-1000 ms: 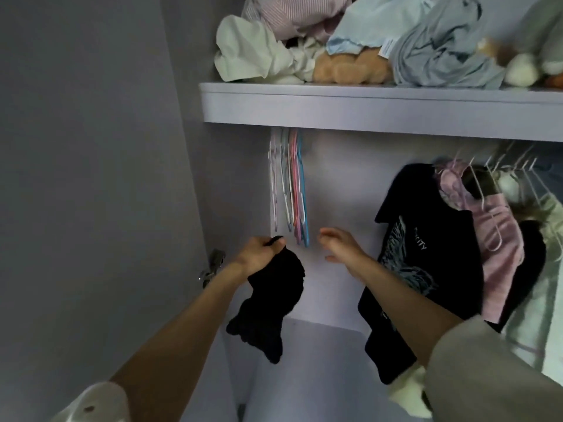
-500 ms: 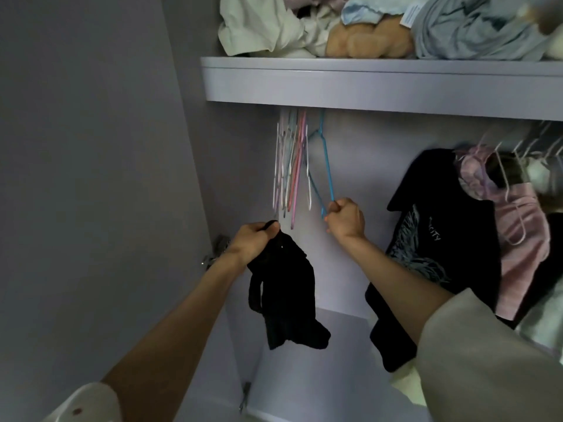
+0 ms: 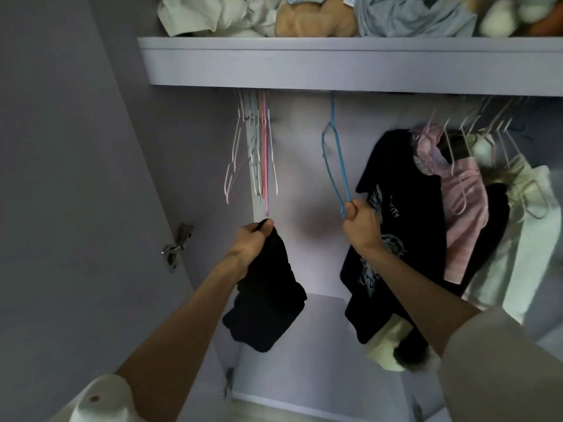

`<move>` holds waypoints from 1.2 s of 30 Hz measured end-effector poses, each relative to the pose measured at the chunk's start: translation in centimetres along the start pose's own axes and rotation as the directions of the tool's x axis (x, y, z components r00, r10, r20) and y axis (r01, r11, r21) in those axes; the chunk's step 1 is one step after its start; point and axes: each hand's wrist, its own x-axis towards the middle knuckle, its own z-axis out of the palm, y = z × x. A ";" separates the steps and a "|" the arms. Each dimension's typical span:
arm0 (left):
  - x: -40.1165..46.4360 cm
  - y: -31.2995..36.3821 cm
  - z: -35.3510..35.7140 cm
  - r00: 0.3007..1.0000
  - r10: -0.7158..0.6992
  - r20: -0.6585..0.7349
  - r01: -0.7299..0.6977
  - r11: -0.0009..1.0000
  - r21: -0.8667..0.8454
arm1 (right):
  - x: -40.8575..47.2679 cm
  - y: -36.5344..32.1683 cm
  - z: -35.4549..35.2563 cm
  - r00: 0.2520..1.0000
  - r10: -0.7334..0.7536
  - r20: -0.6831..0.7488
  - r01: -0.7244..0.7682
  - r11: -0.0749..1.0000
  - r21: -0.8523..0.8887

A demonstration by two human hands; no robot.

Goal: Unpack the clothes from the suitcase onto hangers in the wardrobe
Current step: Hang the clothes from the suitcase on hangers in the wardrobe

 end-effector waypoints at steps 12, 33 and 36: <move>1.3 -0.4 5.8 0.992 -0.049 0.120 0.072 0.978 -0.194 | 1.0 2.3 -3.1 0.993 0.099 -0.056 -0.055 0.846 0.531; 1.1 -1.3 11.3 0.949 -0.079 0.306 0.146 0.968 -0.203 | -10.5 13.2 -3.7 0.931 0.222 0.290 -0.354 0.353 0.866; 0.8 -1.9 12.3 0.947 -0.081 0.310 0.160 0.958 -0.239 | -11.7 14.9 -4.2 0.890 0.216 0.401 -0.455 0.377 0.807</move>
